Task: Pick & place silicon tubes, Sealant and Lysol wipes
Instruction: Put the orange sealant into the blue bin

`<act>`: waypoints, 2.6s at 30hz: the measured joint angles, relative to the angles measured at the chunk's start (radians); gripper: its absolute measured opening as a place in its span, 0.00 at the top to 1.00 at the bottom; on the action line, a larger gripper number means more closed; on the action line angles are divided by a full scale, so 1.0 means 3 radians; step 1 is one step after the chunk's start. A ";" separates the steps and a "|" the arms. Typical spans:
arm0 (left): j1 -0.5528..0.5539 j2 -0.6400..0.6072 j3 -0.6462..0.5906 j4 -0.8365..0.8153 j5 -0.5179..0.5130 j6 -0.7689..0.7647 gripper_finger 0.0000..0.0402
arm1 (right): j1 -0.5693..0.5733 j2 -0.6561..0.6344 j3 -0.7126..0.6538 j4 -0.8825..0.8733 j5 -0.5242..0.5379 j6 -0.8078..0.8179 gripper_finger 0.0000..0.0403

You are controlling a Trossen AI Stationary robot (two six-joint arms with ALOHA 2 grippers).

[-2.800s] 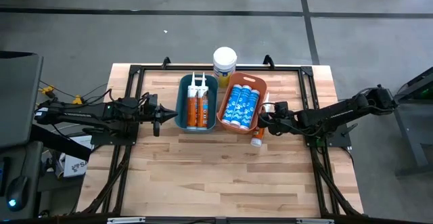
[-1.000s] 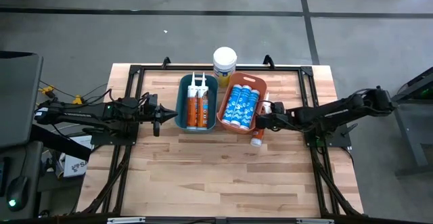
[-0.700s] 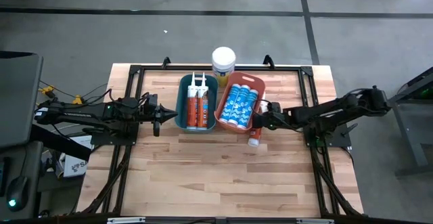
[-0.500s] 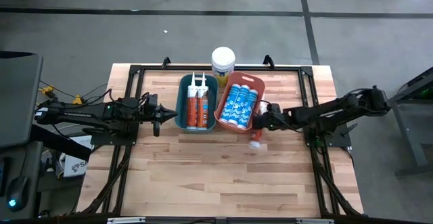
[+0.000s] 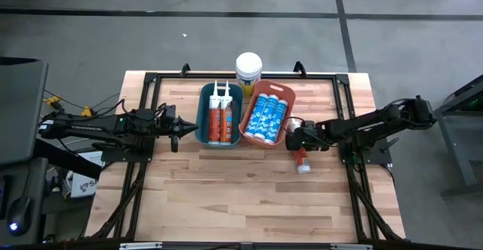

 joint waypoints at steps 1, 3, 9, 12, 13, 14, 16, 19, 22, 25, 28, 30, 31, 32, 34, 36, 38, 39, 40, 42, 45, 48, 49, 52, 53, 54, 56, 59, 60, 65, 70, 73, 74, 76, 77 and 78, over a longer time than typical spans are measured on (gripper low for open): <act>-0.0001 0.0000 0.0000 0.0001 0.0000 0.0001 1.00 | 0.0000 0.0000 0.0001 -0.0049 -0.0016 -0.0006 0.35; 0.0000 0.0000 0.0000 0.0001 0.0000 0.0001 1.00 | 0.0000 -0.0001 0.0004 -0.0123 -0.0044 -0.0011 0.35; -0.0001 0.0000 0.0000 0.0001 0.0000 0.0001 1.00 | 0.0000 -0.0006 0.0007 -0.0300 -0.0141 -0.0093 0.35; 0.0000 0.0000 0.0000 0.0001 0.0000 0.0001 1.00 | 0.0000 -0.0050 0.0002 -0.0400 -0.0138 -0.0046 0.35; 0.0000 0.0000 0.0000 0.0001 0.0000 0.0001 1.00 | 0.0001 -0.0078 -0.0003 -0.0445 -0.0129 -0.0039 0.35; 0.0000 0.0001 0.0000 0.0001 0.0000 0.0001 1.00 | 0.0001 -0.0112 -0.0009 -0.0492 -0.0124 -0.0043 0.35; -0.0001 0.0001 0.0000 0.0001 0.0000 0.0001 1.00 | 0.0001 -0.0191 -0.0020 -0.0610 -0.0127 -0.0132 0.35; -0.0001 0.0000 0.0000 0.0001 0.0000 0.0001 1.00 | 0.0013 -0.0300 -0.0024 -0.0798 -0.0170 -0.0203 0.35; -0.0001 0.0000 0.0000 0.0001 0.0000 0.0001 1.00 | 0.0040 -0.0371 -0.0036 -0.1000 -0.0233 -0.0203 0.34; -0.0001 0.0001 0.0000 0.0001 0.0000 0.0000 1.00 | 0.0075 -0.0383 -0.0039 -0.1066 -0.0249 -0.0210 0.34; 0.0000 0.0000 0.0000 0.0001 0.0000 0.0001 1.00 | 0.0094 -0.0385 -0.0036 -0.1064 -0.0165 -0.0374 0.34; -0.0001 0.0001 0.0000 0.0001 0.0000 0.0001 1.00 | 0.0097 -0.0385 -0.0031 -0.1048 -0.0064 -0.0581 0.34; 0.0000 0.0000 0.0000 0.0001 0.0000 0.0001 1.00 | 0.0095 -0.0386 -0.0031 -0.1045 -0.0036 -0.0698 0.34; -0.0001 0.0000 0.0000 0.0001 0.0000 0.0001 1.00 | 0.0095 -0.0387 -0.0030 -0.1040 -0.0014 -0.0813 0.34; -0.0001 0.0000 0.0000 0.0001 0.0000 0.0000 1.00 | 0.0095 -0.0387 -0.0027 -0.1029 0.0022 -0.1037 0.34; -0.0001 0.0001 0.0000 0.0001 0.0000 0.0001 1.00 | 0.0095 -0.0388 -0.0025 -0.1016 0.0048 -0.1143 0.34; -0.0001 0.0001 0.0000 0.0001 0.0000 0.0000 1.00 | 0.0095 -0.0389 -0.0024 -0.1006 0.0054 -0.1095 0.34; -0.0001 0.0000 0.0000 0.0001 0.0000 0.0000 1.00 | 0.0094 -0.0389 -0.0024 -0.0997 0.0080 -0.1048 0.34; -0.0001 0.0000 0.0000 0.0001 0.0000 0.0001 1.00 | 0.0093 -0.0389 -0.0024 -0.0982 0.0109 -0.1012 0.34; -0.0001 0.0000 0.0000 0.0001 0.0000 0.0001 1.00 | 0.0093 -0.0391 -0.0022 -0.0957 0.0142 -0.1005 0.35; 0.0000 0.0000 0.0000 0.0001 0.0000 0.0000 1.00 | 0.0092 -0.0392 -0.0022 -0.0952 0.0130 -0.1103 0.35; -0.0001 0.0000 0.0000 0.0001 0.0000 0.0001 1.00 | 0.0093 -0.0392 -0.0019 -0.0951 0.0124 -0.1182 0.35; -0.0001 0.0000 0.0000 0.0001 0.0000 0.0001 1.00 | 0.0093 -0.0392 -0.0019 -0.0951 0.0123 -0.1183 0.35; -0.0001 0.0000 0.0000 0.0001 0.0000 0.0001 1.00 | 0.0092 -0.0392 -0.0019 -0.0950 0.0124 -0.1185 0.35; -0.0001 0.0000 0.0000 0.0001 0.0000 0.0001 1.00 | 0.0092 -0.0392 -0.0019 -0.0949 0.0130 -0.1184 0.35; -0.0001 0.0000 0.0000 0.0001 0.0000 0.0001 1.00 | 0.0092 -0.0392 -0.0019 -0.0946 0.0141 -0.1181 0.35; 0.0000 0.0000 0.0000 0.0001 0.0000 0.0001 1.00 | 0.0092 -0.0392 -0.0019 -0.0938 0.0152 -0.1178 0.35; 0.0000 0.0001 0.0000 0.0001 0.0000 0.0001 1.00 | 0.0092 -0.0392 -0.0018 -0.0939 0.0096 -0.1170 0.35; -0.0001 0.0000 0.0000 0.0001 0.0000 0.0001 1.00 | 0.0092 -0.0392 -0.0018 -0.0939 0.0076 -0.1169 0.35; -0.0001 0.0000 0.0000 0.0001 0.0000 0.0001 1.00 | 0.0092 -0.0339 -0.0017 -0.0937 0.0006 -0.1168 0.35; -0.0001 0.0000 0.0000 0.0001 0.0000 0.0000 1.00 | 0.0090 -0.0280 -0.0017 -0.0929 -0.0007 -0.1168 0.35; 0.0000 0.0000 0.0000 0.0001 0.0000 0.0001 1.00 | 0.0090 -0.0276 -0.0015 -0.0914 0.0001 -0.1168 0.35; -0.0001 0.0000 0.0000 0.0001 0.0000 0.0001 1.00 | 0.0090 -0.0276 -0.0015 -0.0906 0.0011 -0.1168 0.35; 0.0000 0.0001 0.0000 0.0001 0.0000 0.0000 1.00 | 0.0091 -0.0276 -0.0015 -0.0895 0.0023 -0.1188 0.35; 0.0000 0.0000 0.0000 0.0001 0.0000 0.0001 1.00 | 0.0092 -0.0276 -0.0015 -0.0893 0.0025 -0.1210 0.35; 0.0000 0.0001 0.0000 0.0001 0.0000 0.0001 1.00 | 0.0092 -0.0275 -0.0015 -0.0893 0.0024 -0.1236 0.35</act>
